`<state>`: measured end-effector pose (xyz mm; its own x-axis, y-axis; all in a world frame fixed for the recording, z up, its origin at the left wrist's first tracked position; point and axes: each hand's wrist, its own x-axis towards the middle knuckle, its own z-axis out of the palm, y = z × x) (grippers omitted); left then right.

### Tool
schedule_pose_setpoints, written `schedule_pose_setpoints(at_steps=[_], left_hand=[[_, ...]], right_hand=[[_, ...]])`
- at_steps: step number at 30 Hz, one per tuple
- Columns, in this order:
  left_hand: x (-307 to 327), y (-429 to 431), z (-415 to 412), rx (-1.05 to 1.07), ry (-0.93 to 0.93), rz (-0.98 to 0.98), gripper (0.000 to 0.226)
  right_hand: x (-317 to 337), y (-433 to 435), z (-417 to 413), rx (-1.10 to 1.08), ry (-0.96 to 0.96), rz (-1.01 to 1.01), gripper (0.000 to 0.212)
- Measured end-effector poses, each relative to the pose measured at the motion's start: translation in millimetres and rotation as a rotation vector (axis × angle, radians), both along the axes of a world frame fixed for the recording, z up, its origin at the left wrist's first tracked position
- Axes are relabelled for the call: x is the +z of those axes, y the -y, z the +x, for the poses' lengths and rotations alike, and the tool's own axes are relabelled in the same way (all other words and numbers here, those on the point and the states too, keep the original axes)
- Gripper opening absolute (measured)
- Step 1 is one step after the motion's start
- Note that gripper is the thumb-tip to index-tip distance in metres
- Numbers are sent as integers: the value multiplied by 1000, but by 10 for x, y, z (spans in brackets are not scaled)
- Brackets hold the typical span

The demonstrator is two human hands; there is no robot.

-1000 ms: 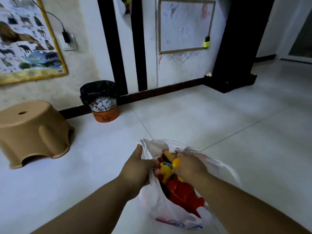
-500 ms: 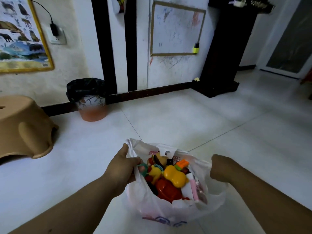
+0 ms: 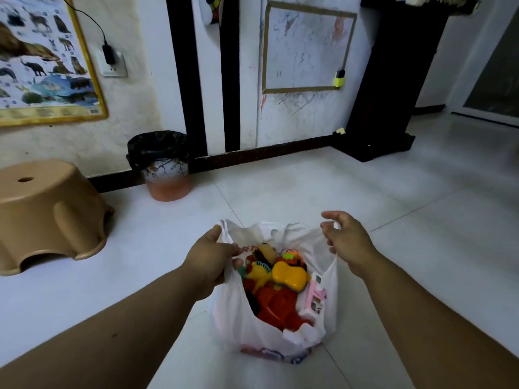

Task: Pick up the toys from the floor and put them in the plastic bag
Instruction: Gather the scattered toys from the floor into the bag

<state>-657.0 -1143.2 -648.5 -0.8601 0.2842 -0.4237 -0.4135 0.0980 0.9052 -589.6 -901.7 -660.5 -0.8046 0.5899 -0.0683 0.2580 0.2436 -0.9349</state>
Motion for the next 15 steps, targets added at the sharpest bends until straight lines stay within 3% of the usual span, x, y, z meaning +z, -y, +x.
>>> schedule_pose_setpoints(at_steps=[5,15], left_hand=[[-204,-15,191,-39,-18,-114,29],[-160,-2,371,-76,-87,-220,18]], right_hand=[[-222,-108,174,54,189,86,25],[-77,-175,259,142,434,265,61]])
